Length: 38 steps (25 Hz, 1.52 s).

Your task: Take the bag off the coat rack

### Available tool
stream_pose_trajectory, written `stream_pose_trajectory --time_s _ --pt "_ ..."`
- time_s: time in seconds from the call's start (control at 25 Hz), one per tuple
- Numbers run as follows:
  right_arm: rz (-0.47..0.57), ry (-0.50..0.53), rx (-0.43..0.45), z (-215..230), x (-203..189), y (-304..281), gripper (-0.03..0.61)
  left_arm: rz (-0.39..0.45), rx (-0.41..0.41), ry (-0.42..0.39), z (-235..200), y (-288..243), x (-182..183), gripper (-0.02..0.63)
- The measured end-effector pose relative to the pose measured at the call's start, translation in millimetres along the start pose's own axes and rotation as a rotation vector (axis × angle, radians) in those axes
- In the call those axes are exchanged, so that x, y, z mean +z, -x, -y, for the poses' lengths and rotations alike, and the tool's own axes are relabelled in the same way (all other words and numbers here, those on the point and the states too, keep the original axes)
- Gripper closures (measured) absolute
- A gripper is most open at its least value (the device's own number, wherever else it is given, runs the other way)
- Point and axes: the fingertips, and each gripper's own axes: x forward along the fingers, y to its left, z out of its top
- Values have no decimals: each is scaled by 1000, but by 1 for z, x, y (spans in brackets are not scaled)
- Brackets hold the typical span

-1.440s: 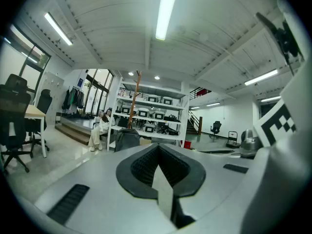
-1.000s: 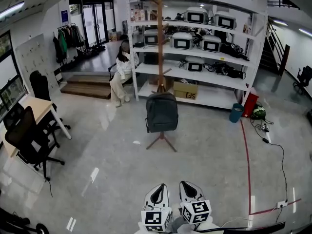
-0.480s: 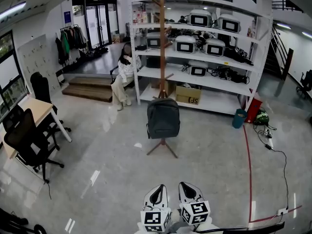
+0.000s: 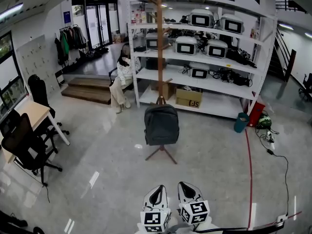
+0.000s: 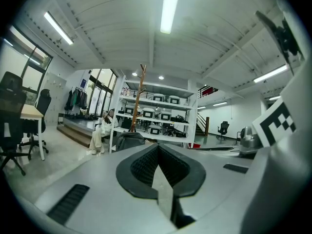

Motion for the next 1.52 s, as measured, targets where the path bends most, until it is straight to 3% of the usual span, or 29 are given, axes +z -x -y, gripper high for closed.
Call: stream_pose_trajectory --time_s 0.8,1.04,1.52 --pt "-28 -48 66 62 7 -85 566 -44 29 4 -9 -100 -5 629" --pt "-40 -82 17 90 5 -98 566 -62 -22 -8 1 -126 -9 629" --pt "-62 -136 -19 118 2 -125 566 -55 -13 -4 -19 -162 -4 629"
